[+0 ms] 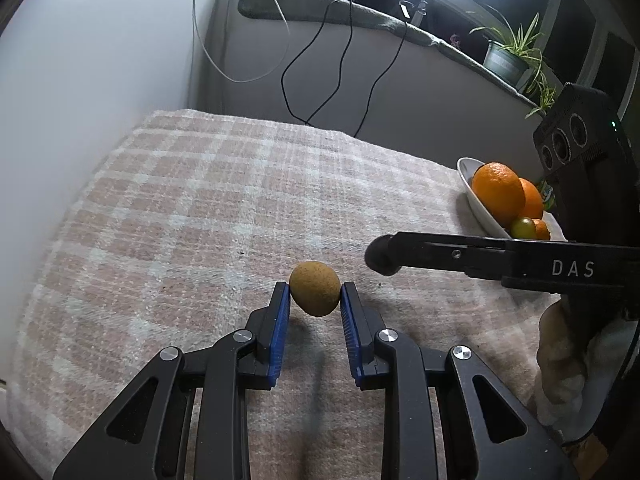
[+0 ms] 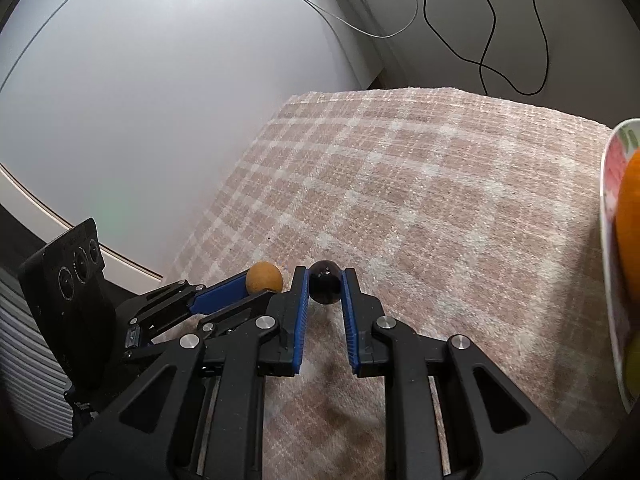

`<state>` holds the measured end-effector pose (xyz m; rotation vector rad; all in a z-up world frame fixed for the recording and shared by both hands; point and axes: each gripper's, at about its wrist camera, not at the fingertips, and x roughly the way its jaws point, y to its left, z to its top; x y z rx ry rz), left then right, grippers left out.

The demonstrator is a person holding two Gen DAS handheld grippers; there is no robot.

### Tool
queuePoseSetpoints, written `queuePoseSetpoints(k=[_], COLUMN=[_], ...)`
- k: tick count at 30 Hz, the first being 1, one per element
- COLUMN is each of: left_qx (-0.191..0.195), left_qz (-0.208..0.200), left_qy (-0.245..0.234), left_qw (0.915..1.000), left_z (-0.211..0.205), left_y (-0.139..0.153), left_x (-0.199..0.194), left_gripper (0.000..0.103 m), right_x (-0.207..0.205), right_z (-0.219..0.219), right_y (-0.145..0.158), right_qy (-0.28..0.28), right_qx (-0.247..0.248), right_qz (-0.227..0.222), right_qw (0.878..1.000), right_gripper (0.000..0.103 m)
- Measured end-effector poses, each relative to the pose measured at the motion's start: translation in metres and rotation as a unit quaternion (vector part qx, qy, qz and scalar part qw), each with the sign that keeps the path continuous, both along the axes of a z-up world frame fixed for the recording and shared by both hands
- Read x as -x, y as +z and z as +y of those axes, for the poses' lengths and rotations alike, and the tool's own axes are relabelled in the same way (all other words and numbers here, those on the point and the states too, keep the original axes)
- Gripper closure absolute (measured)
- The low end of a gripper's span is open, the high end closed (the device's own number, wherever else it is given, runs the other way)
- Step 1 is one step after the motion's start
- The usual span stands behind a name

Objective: Organize fruits
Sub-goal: 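Carry the brown fruit and plum onto the plate and open both tools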

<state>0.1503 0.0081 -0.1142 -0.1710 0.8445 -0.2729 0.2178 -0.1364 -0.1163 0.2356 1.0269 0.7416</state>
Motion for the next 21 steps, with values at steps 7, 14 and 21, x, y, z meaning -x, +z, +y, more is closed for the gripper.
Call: queuePoseSetpoints(k=[7, 14, 21], left_qx=[0.005, 0.014, 0.020], left_qz=[-0.016, -0.026, -0.037], left_qy=[-0.017, -0.052, -0.088], left_qw=[0.9997, 0.9982, 0.9952], left_z=[-0.015, -0.051, -0.090], left_y=[0.017, 0.026, 0.038], left_x=[0.003, 0.000, -0.003], left_gripper=[0.079, 0.079, 0.079], right_x=[0.009, 0.019, 0.026], right_z=[-0.031, -0.088, -0.151], right_y=[0.026, 0.048, 0.064], right_qy=[-0.021, -0.062, -0.116], right_qx=[-0.014, -0.016, -0.016], right_qz=[-0.023, -0.053, -0.075], right_qw=[0.999, 0.996, 0.990], right_gripper=[0.086, 0.086, 0.086])
